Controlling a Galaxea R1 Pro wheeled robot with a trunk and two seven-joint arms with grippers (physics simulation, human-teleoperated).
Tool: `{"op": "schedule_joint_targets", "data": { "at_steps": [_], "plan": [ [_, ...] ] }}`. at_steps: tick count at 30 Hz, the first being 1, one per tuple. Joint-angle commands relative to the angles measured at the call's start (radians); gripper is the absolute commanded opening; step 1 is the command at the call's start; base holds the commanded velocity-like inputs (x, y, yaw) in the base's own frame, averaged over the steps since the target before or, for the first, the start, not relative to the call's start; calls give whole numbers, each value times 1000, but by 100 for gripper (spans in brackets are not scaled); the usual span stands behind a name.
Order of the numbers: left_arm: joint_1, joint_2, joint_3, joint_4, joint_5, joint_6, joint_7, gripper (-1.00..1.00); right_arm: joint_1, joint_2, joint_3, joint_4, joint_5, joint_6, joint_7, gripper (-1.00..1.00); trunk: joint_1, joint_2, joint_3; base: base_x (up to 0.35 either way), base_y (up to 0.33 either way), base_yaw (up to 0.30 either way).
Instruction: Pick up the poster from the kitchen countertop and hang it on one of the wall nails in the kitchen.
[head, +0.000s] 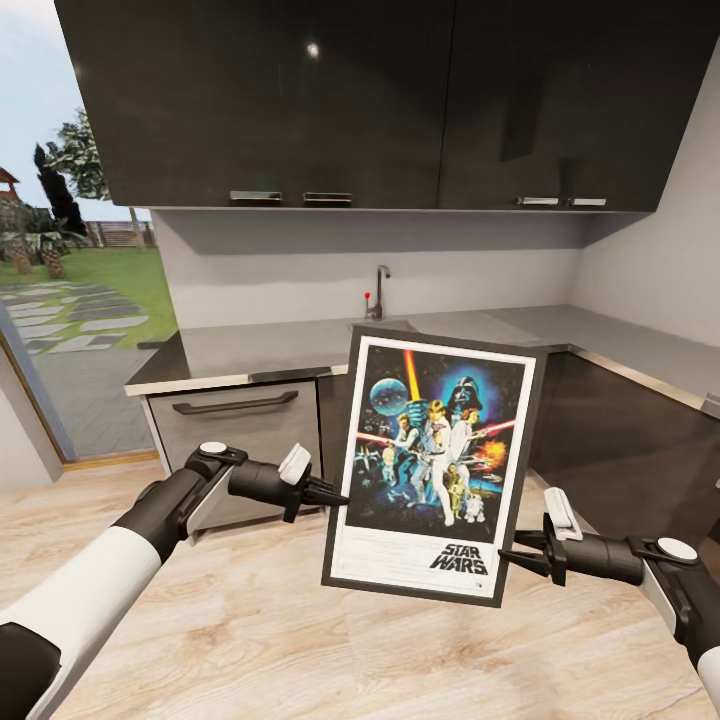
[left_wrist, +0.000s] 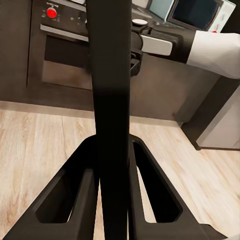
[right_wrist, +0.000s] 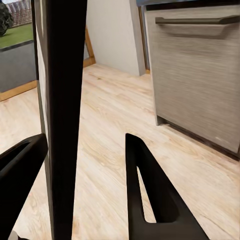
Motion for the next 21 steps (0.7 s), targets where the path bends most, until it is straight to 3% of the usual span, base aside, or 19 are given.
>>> {"op": "schedule_joint_targets", "data": {
  "at_steps": [1, 8, 9, 21],
  "plan": [
    [-1, 1, -5, -1, 10, 7, 1, -100, -1, 0, 0, 1, -1, -3, 2, -100, 0, -1, -1, 0, 0, 0],
    [-1, 1, -3, -1, 10, 7, 0, -100, -1, 0, 0, 0, -1, -2, 2, -100, 0, -1, -1, 0, 0, 0],
    [-2, 1, -3, -1, 10, 7, 0, 100, -1, 0, 0, 0, -1, -2, 2, -100, 0, -1, -1, 0, 0, 0],
    [-2, 2, 6, -1, 10, 7, 0, 100, -1, 0, 0, 0, -1, -3, 2, -100, 0, -1, -1, 0, 0, 0]
  ]
}}
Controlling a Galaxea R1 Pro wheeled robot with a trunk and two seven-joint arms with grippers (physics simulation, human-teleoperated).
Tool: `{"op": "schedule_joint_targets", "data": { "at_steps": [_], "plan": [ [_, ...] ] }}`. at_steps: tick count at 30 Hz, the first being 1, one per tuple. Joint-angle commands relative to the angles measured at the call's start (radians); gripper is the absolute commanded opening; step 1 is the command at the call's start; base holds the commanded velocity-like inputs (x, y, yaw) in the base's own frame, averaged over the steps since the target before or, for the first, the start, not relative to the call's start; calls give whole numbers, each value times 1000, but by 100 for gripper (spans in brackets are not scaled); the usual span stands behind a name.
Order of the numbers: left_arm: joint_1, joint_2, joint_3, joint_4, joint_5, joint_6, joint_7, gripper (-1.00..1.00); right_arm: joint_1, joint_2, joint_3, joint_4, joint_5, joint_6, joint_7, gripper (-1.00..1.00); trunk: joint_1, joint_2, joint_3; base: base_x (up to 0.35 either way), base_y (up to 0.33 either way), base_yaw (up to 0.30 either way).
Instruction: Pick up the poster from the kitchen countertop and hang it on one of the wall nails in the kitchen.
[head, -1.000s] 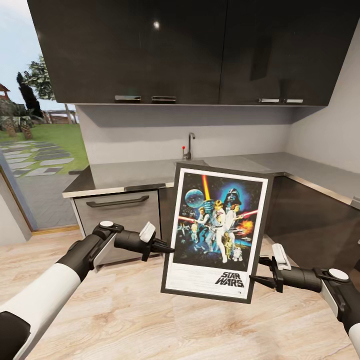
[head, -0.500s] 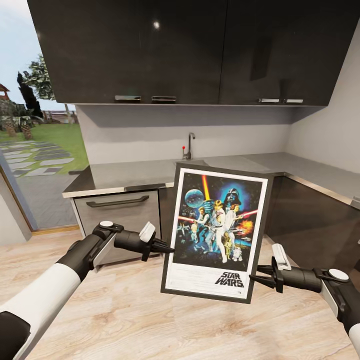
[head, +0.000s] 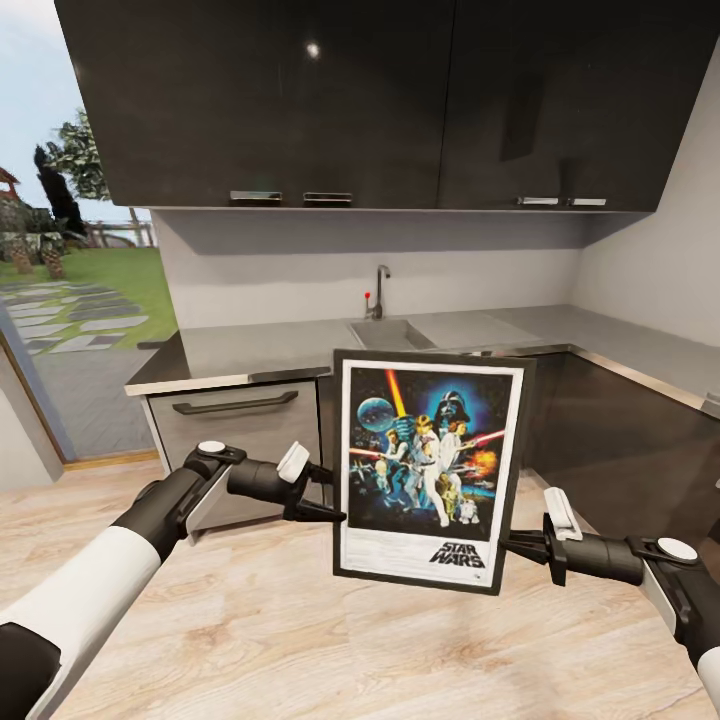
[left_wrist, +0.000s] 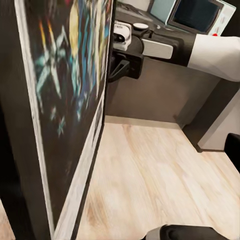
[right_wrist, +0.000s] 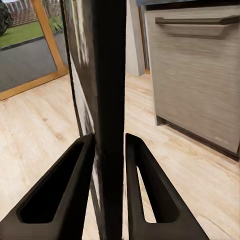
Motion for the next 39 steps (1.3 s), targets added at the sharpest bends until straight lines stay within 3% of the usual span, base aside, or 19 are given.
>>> {"op": "schedule_joint_targets", "data": {
  "at_steps": [1, 11, 18, 23, 27, 30, 35, 36, 39],
  "plan": [
    [-1, 2, -5, 0, 9, 11, 0, 100, -1, 0, -1, 0, -2, 1, 2, -100, 0, -1, -1, 0, 0, 0],
    [-1, 6, 12, 2, 8, 9, 0, 100, -1, 1, -1, 1, -2, 0, 2, -100, 0, -1, -1, 0, 0, 0],
    [-1, 34, 32, 3, 8, 9, -2, 100, -1, 0, -1, 0, -2, 1, 2, -100, 0, -1, -1, 0, 0, 0],
    [-1, 72, 38, 3, 9, 9, -3, 100, -1, 0, -1, 0, -2, 1, 2, -100, 0, -1, -1, 0, 0, 0],
    [-1, 128, 39, 5, 10, 9, -3, 100, -1, 0, -1, 0, -2, 1, 2, -100, 0, -1, -1, 0, 0, 0],
    [-1, 151, 39, 7, 10, 9, -4, 100, -1, 0, -1, 0, -2, 1, 2, -100, 0, -1, -1, 0, 0, 0],
    [-1, 212, 39, 16, 14, 8, -4, 100, -1, 0, -2, 0, -2, 1, 2, -100, 0, -1, -1, 0, 0, 0],
    [0, 232, 39, 28, 31, 7, -4, 100, -1, 0, -2, 0, -2, 1, 2, -100, 0, -1, -1, 0, 0, 0],
    [0, 248, 39, 69, 78, -12, -4, 100, -1, 0, -3, -1, -3, 1, 2, -100, 0, -1, -1, 0, 0, 0]
  ]
}}
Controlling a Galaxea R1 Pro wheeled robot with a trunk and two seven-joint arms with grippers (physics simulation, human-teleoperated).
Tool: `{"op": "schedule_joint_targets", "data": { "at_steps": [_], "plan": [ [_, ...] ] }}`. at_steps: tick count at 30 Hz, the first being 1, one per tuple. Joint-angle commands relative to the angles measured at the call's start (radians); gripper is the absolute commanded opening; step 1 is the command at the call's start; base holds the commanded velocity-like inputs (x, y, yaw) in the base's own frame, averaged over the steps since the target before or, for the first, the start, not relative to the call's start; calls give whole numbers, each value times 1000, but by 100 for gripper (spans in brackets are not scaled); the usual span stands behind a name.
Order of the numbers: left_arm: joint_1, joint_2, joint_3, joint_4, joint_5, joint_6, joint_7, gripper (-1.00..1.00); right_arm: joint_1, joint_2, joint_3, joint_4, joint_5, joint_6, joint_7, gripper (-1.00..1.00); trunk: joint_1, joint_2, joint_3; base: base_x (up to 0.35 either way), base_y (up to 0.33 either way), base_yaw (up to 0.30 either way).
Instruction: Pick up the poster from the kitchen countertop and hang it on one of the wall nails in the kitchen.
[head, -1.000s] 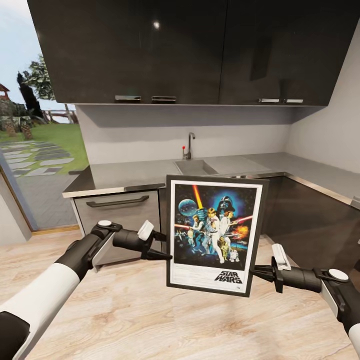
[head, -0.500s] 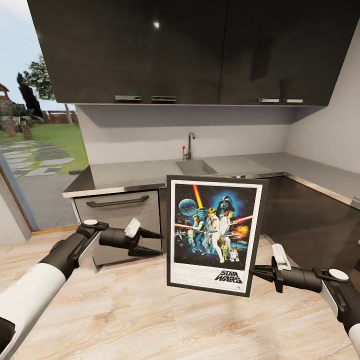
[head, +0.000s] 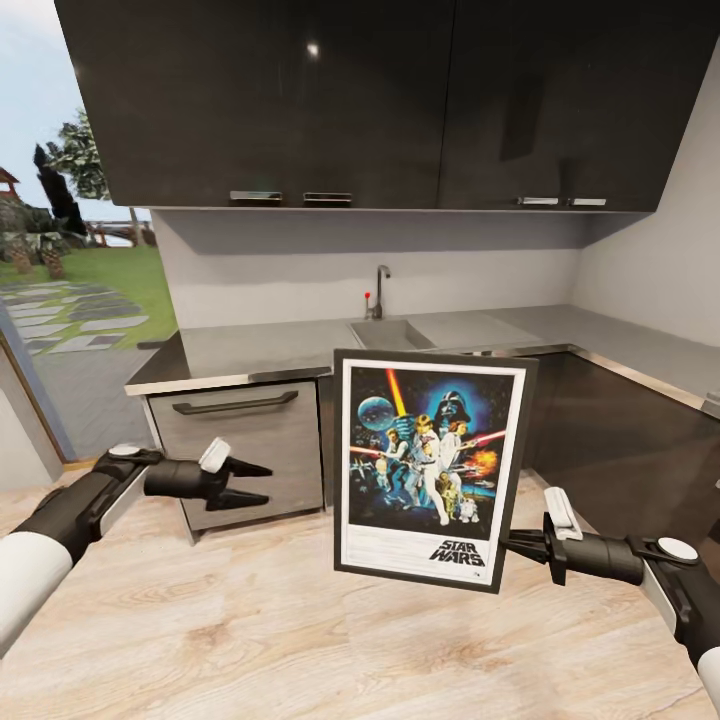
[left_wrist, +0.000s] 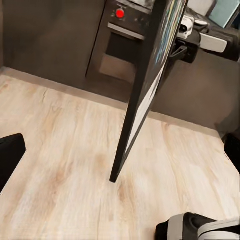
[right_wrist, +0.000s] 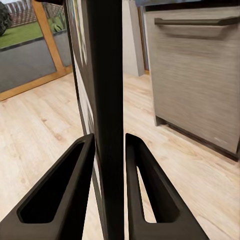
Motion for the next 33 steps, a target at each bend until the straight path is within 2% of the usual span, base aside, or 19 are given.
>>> {"op": "schedule_joint_targets", "data": {
  "at_steps": [1, 3, 4, 6, 8, 9, 11, 12, 13, 14, 15, 18, 20, 24, 26, 27, 29, 30, 33],
  "plan": [
    [-1, 4, -6, 13, 23, -3, 0, 100, -1, 0, -1, 0, -2, -1, 4, -100, 0, -1, -1, 0, 0, 0],
    [-1, 15, -6, 66, 68, -71, 1, 100, -1, 0, -1, 0, -3, -1, 4, -100, 0, -1, -1, 0, 0, 0],
    [-1, 17, -6, 81, 78, -87, 2, 100, -1, 0, -1, 0, -3, -1, 4, -100, 0, -1, -1, 0, 0, 0],
    [-1, 22, -7, 157, 122, -133, 2, 100, -1, 0, -2, -1, -3, -1, 4, -100, 0, -1, -1, 0, 0, 0],
    [-1, 17, -14, 251, 176, -193, 5, 100, -1, 0, -4, -1, -3, 1, 3, -100, 0, -1, -1, 0, 0, 0],
    [-1, 12, -15, 273, 185, -212, 6, 100, -1, 0, -4, -1, -3, 1, 2, -100, 0, -1, -1, 0, 0, 0],
    [1, -23, -18, 387, 209, -296, 8, 100, -2, -1, -6, 0, -2, 3, 2, -100, 0, -1, -1, 0, 0, 0],
    [5, -49, -18, 458, 215, -333, 9, 100, -2, -1, -7, 0, -2, 5, 1, -100, 0, -1, -1, 0, 0, 0],
    [7, -77, -17, 532, 220, -366, 11, 100, -2, -1, -8, 0, -2, 6, 1, -100, 0, -1, -1, 0, 0, 0],
    [8, -92, -17, 569, 222, -381, 11, 100, -2, 0, -8, 0, -2, 7, 0, -100, 0, -1, -1, 0, 0, 0],
    [13, -135, -14, 665, 228, -433, 26, 100, -2, 0, -9, 0, -1, 10, 0, -100, 0, -1, -1, 0, 0, 0],
    [40, -160, -14, 697, 250, -453, 71, 100, -2, 0, -9, 0, -1, 10, 0, -100, 0, -1, -1, 0, 0, 0],
    [98, -200, -13, 717, 306, -468, 157, 100, -2, 2, -9, 0, 0, 10, 0, -100, 0, -1, -1, 0, 0, 0],
    [161, -225, -12, 724, 361, -475, 226, 100, -2, 2, -10, 1, 0, 11, -1, -100, 0, -1, -1, 0, 0, 0],
    [234, -236, -9, 728, 409, -483, 261, 100, -1, 1, -11, 3, 0, 11, -1, -100, 0, -1, -1, 0, 0, 0],
    [306, -237, -3, 729, 474, -497, 276, 100, 0, 1, -12, 4, 1, 12, -2, -100, 0, -1, -1, 0, 0, 0],
    [363, -237, 0, 729, 529, -526, 290, 100, 2, 1, -12, 11, 1, 12, -2, -100, 0, -1, -1, 0, 0, 0],
    [455, -234, 1, 730, 561, -574, 343, 100, 4, -1, -12, 32, 0, 11, -2, -100, 0, -1, -1, 0, 0, 0],
    [510, -214, 2, 730, 572, -589, 369, 100, 5, 1, -12, 39, 0, 10, -3, -100, 0, -1, -1, 0, 0, 0]
  ]
}}
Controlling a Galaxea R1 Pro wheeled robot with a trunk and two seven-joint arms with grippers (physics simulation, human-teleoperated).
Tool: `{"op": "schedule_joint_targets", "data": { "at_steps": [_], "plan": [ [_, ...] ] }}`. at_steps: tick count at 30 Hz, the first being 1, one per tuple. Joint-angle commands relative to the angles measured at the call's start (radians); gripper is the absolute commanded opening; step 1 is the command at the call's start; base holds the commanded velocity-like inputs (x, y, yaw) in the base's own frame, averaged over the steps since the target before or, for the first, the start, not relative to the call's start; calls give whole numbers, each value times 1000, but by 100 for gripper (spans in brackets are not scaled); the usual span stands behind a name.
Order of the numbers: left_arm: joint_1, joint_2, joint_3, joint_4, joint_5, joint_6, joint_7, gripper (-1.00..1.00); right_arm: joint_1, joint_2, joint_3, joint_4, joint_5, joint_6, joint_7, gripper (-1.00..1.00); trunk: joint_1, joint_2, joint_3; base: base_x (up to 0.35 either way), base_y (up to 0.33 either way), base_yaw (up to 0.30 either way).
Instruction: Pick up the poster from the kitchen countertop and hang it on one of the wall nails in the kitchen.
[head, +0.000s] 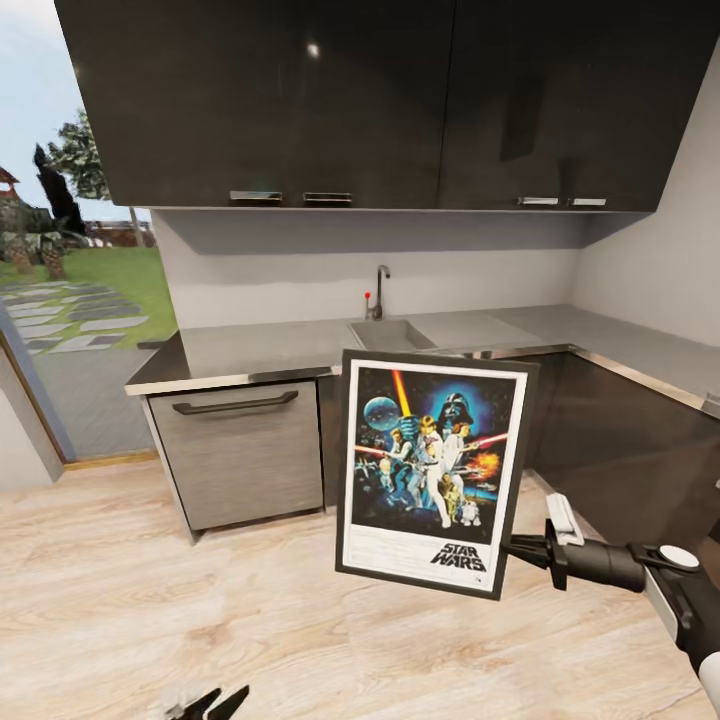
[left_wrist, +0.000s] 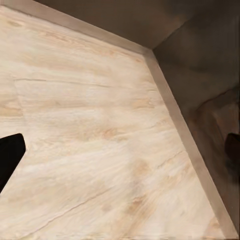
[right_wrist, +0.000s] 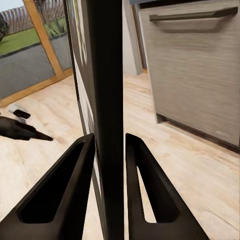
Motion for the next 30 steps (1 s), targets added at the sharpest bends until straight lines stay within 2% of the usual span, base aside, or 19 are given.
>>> {"op": "schedule_joint_targets", "data": {
  "at_steps": [1, 6, 9, 18, 21, 26, 30],
  "plan": [
    [25, 20, -8, 1, 15, -9, 5, 100, -1, 1, 0, 2, -2, 0, 4, -100, 0, -1, -1, 0, 0, 0],
    [64, 40, -10, 1, 99, -12, 9, 100, -1, 4, 1, 3, -2, 0, 4, -100, 0, -1, -1, 0, 0, 68],
    [70, 43, -10, 1, 119, -12, 10, 100, -1, 5, 1, 3, -2, 0, 3, -100, 0, -1, -1, 0, 0, 183],
    [74, 42, -13, 1, 132, -13, 10, 100, -1, 7, 2, 4, -2, 2, 1, -100, 0, -1, -1, 0, 0, 261],
    [75, 42, -14, 0, 133, -12, 11, 100, -1, 8, 1, 5, -2, 2, -5, -100, -12, 20, 8, 0, 0, 275],
    [75, 42, -15, -1, 133, -12, 19, 100, 0, 8, 1, 7, -3, 2, -8, -100, -31, 55, 24, 0, 0, 60],
    [75, 41, -17, -1, 132, -12, 56, 100, 0, 8, 1, 13, -4, 2, -9, -100, -46, 83, 37, 0, 0, 16]
  ]
}}
